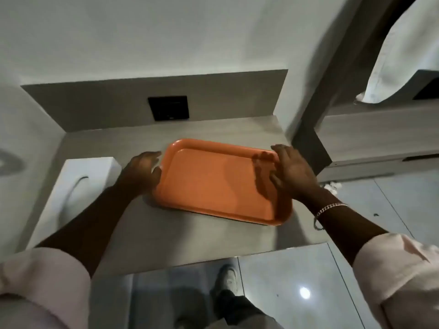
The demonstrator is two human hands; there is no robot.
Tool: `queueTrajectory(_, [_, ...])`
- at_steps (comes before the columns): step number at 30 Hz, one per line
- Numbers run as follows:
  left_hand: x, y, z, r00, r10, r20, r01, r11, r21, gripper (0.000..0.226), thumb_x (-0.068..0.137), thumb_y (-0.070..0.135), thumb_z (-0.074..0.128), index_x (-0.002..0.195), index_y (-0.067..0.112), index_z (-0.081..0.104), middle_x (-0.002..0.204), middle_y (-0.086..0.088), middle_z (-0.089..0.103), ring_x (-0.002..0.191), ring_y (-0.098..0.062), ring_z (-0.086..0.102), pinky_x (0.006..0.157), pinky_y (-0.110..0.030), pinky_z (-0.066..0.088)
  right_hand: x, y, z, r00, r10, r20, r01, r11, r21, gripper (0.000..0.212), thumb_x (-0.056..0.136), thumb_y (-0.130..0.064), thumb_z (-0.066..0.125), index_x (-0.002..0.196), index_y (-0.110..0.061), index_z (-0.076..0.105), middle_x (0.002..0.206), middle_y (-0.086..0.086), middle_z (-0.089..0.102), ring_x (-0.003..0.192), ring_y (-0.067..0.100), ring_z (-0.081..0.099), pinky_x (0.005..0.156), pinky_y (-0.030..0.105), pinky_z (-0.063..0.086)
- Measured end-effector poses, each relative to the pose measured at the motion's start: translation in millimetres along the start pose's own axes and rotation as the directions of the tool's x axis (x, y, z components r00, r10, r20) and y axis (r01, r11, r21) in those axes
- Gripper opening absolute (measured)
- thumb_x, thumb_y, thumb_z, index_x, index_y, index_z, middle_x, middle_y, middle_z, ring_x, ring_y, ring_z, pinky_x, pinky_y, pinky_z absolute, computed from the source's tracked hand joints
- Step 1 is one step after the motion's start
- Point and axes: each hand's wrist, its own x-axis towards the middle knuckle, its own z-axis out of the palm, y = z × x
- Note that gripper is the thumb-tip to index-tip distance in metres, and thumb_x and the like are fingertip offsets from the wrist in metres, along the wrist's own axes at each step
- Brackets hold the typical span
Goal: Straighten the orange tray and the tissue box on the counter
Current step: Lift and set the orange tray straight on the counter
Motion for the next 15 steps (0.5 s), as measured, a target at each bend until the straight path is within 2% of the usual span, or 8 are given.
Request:
queueTrajectory(3, [1,2,15,0.993,-0.103,0.049,0.106,0.993,-0.049,0.065,0.077,0.029,0.038,0.134,0.0,0.048,0.139,-0.026,0.051,0.129,-0.041,0.047,0.111,-0.046,0.035,-2,13,12,0.997,0.028,0.074,-0.028,1.0,-0.008,0.059,0.087,-0.031,0.062,0.139,-0.011,0.041,0.142,0.017,0.046,0.125,0.037,0.046,0.099,0.048,0.045])
queueTrajectory(5, [0,9,25,0.983,-0.179,0.023,0.181,0.977,-0.113,0.066,0.074,0.029,0.04,0.132,-0.002,0.05,0.136,-0.029,0.054,0.126,-0.042,0.05,0.109,-0.045,0.037,-6,17,20,0.993,0.038,0.109,-0.033,0.998,-0.055,0.053,0.089,-0.032,0.058,0.134,-0.008,0.046,0.137,0.019,0.052,0.118,0.038,0.049,0.094,0.05,0.046])
queueTrajectory(8, [4,16,32,0.978,-0.207,-0.042,0.201,0.972,-0.119,0.061,0.077,0.024,0.045,0.13,-0.004,0.051,0.127,-0.033,0.057,0.116,-0.047,0.055,0.102,-0.047,0.041,-16,18,27,0.997,0.066,0.03,-0.064,0.996,-0.056,0.044,0.089,-0.032,0.052,0.123,-0.004,0.053,0.126,0.022,0.058,0.107,0.043,0.052,0.087,0.05,0.047])
queueTrajectory(10, [5,16,33,0.975,-0.214,-0.06,0.206,0.972,-0.11,0.057,0.071,0.023,0.042,0.118,-0.004,0.06,0.112,-0.035,0.064,0.103,-0.048,0.061,0.092,-0.049,0.047,-27,20,34,0.992,0.124,0.0,-0.124,0.992,-0.003,0.044,0.085,-0.027,0.058,0.121,-0.002,0.053,0.127,0.025,0.057,0.109,0.045,0.05,0.089,0.051,0.047])
queueTrajectory(12, [6,16,31,0.972,-0.229,-0.059,0.216,0.961,-0.173,0.05,0.067,0.02,0.041,0.106,0.001,0.066,0.096,-0.032,0.068,0.092,-0.044,0.065,0.084,-0.05,0.051,-38,20,41,0.972,0.234,-0.016,-0.231,0.969,0.088,0.054,0.08,-0.021,0.067,0.126,0.0,0.05,0.131,0.026,0.053,0.114,0.045,0.048,0.091,0.052,0.047])
queueTrajectory(14, [7,17,32,0.951,-0.303,-0.059,0.268,0.905,-0.33,0.046,0.066,0.018,0.041,0.098,0.003,0.07,0.077,-0.024,0.068,0.093,-0.032,0.066,0.09,-0.05,0.051,-46,18,45,0.927,0.376,-0.008,-0.365,0.905,0.218,0.056,0.079,-0.02,0.072,0.128,-0.004,0.05,0.125,0.022,0.056,0.112,0.041,0.053,0.089,0.047,0.048])
queueTrajectory(15, [8,16,33,0.928,-0.366,-0.076,0.307,0.862,-0.404,0.039,0.067,0.017,0.043,0.091,0.004,0.071,0.071,-0.018,0.066,0.096,-0.027,0.064,0.094,-0.049,0.05,-48,16,47,0.896,0.444,0.009,-0.428,0.857,0.289,0.054,0.078,-0.02,0.073,0.126,-0.006,0.052,0.115,0.018,0.062,0.105,0.037,0.058,0.084,0.042,0.05])
